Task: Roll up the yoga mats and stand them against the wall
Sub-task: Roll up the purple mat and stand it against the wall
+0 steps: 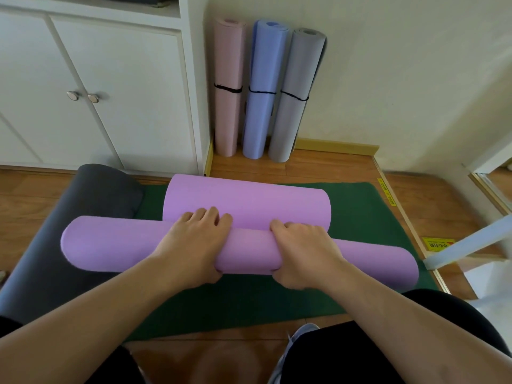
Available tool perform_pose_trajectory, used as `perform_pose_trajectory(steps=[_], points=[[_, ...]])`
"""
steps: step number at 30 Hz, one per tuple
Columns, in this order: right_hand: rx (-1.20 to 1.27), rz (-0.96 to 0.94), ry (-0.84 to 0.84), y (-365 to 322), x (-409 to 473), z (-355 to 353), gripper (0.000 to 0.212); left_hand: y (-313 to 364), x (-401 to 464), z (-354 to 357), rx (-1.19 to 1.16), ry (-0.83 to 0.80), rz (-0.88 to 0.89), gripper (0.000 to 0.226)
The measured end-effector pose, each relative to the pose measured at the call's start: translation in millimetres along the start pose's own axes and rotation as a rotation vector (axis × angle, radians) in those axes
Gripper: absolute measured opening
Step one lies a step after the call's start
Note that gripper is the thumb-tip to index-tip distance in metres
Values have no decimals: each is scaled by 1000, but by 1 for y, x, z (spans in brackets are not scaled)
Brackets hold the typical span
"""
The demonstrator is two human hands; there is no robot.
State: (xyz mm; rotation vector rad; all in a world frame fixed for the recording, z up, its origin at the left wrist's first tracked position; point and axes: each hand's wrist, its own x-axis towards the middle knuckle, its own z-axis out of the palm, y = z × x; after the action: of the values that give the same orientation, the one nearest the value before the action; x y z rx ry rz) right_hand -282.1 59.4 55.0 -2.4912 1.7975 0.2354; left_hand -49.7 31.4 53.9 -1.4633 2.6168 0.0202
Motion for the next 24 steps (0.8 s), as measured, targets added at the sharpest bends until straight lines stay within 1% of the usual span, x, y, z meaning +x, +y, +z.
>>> perform_pose_trajectory(steps=[2, 4, 5, 8, 9, 13, 17, 19, 21, 24], points=[[16, 10, -24, 1, 1, 1, 54, 3, 2, 2, 44, 27, -4, 80], [36, 13, -19, 1, 0, 1, 54, 3, 3, 2, 15, 34, -11, 70], [32, 11, -7, 1, 0, 0, 57, 1, 3, 1, -12, 33, -17, 66], [-27, -4, -1, -1, -1, -2, 79, -6, 4, -7, -114, -13, -57, 59], [-39, 4, -5, -2, -1, -2, 80, -7, 4, -9, -130, -35, -65, 58], [-28, 12, 6, -3, 0, 0, 56, -7, 2, -9, -135, -64, -37, 60], [28, 41, -34, 2, 1, -2, 55, 4, 2, -1, 21, 37, 24, 75], [47, 39, -28, 1, 0, -1, 54, 6, 4, 2, 39, 49, 22, 72], [40, 17, 8, 0, -2, 2, 59, 2, 5, 1, -16, 42, -1, 64], [-37, -1, 52, -2, -3, 4, 78, -5, 6, -5, -114, -32, -54, 59]])
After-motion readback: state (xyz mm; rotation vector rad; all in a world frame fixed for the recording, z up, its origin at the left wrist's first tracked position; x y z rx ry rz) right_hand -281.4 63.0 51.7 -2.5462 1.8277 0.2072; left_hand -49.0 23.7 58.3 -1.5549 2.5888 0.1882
